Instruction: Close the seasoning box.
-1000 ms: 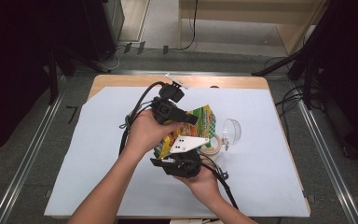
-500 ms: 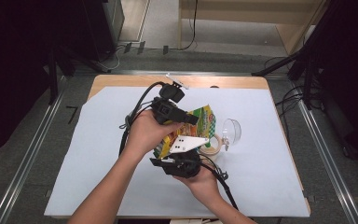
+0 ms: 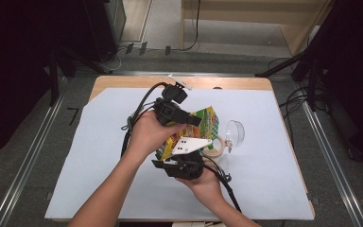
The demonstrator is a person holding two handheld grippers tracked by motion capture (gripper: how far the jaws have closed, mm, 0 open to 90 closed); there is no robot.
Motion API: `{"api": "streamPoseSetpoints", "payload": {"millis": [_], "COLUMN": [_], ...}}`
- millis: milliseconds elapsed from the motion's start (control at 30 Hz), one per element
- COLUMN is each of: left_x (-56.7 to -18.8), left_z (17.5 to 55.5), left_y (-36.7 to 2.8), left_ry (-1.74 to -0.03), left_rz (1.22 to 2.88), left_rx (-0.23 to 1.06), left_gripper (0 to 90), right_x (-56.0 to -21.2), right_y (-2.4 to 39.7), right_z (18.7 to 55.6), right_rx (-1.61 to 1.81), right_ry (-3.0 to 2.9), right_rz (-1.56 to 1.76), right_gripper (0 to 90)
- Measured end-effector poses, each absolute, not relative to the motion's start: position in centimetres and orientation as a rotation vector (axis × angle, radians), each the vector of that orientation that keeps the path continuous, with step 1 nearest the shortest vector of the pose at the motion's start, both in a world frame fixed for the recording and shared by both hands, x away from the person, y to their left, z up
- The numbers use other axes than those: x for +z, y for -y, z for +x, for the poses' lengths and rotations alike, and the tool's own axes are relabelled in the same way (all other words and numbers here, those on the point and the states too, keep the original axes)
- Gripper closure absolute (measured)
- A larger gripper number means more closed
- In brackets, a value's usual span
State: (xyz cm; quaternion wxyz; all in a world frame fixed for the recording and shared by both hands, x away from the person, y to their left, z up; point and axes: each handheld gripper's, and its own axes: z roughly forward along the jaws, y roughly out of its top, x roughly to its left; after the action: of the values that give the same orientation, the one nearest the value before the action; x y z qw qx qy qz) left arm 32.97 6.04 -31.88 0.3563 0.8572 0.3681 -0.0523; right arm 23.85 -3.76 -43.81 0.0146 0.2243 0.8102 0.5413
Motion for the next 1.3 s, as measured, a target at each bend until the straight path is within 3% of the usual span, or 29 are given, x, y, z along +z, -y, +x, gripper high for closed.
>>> {"api": "streamPoseSetpoints", "payload": {"millis": [1300], "left_x": [-31.66], "left_z": [33.11], "left_y": [-6.09], "left_ry": [-0.952], "left_rz": [2.223], "left_rx": [-0.095], "left_gripper": [84.4], "right_x": [-43.46], "right_y": [3.77], "right_z": [23.74], "right_rx": [1.698], "right_ry": [-2.523], "right_rz": [0.709], "right_gripper": [74.7]}}
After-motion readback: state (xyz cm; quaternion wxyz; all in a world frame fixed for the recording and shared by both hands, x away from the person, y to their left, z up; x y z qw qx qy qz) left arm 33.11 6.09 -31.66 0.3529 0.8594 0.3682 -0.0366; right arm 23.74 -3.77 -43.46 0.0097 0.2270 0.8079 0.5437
